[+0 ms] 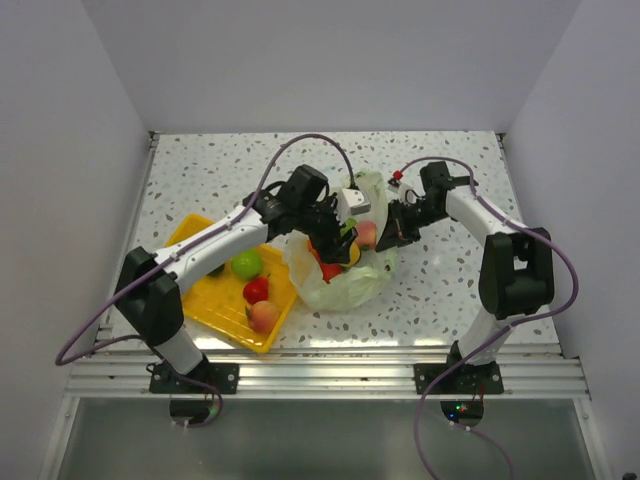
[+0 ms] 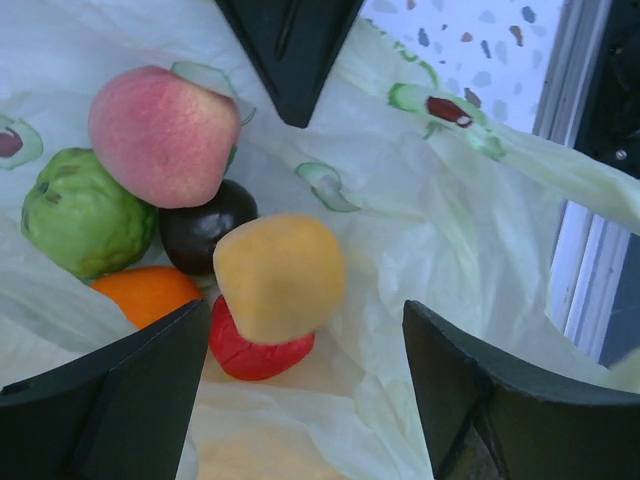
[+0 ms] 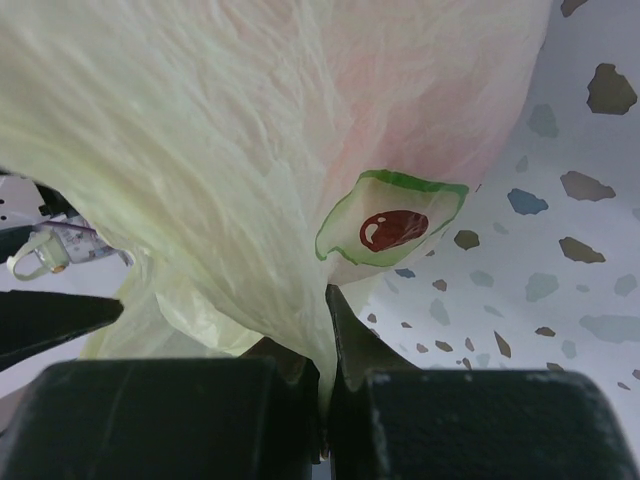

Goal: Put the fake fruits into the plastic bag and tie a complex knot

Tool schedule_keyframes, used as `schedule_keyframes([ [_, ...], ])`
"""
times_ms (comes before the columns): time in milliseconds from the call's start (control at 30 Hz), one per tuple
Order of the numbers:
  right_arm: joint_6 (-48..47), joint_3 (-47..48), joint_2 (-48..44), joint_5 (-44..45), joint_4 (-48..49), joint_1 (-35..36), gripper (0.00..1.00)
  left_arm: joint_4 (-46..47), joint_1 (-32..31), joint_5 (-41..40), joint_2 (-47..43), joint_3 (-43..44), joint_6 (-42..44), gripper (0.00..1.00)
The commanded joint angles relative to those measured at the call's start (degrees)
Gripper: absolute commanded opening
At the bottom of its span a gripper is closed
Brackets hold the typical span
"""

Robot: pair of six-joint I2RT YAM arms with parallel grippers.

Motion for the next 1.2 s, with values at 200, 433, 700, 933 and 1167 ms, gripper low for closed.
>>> schedule_keyframes([
  [200,-1.29,1.54,-0.82,-0.39,-1.15,0.32,0.0,1.77,2.19,1.34,-6.75,2.06,2.29,1.0],
  [433,-1.2,1.63,-1.35,0.49,-1.24,0.32,0.0,-4.71,21.61,8.59,-19.85,1.01,6.75,0.99],
  [700,-1.29,1.89,-1.17,0.14,-1.68,0.23,0.0,-34.15,39.89,6.47,-23.72,-6.01,48.17,0.88],
  [933,-1.47,1.54,-1.53,0.76,-1.42,0.32,0.0,-42.7,43.78,-3.27,-33.82,-20.42,71.0,0.87],
  [1167,-1.29,1.98,-1.0,1.28,-1.59,0.24,0.0,-42.79,42.99,-8.82,-41.3,-34.05,80.5,0.87],
])
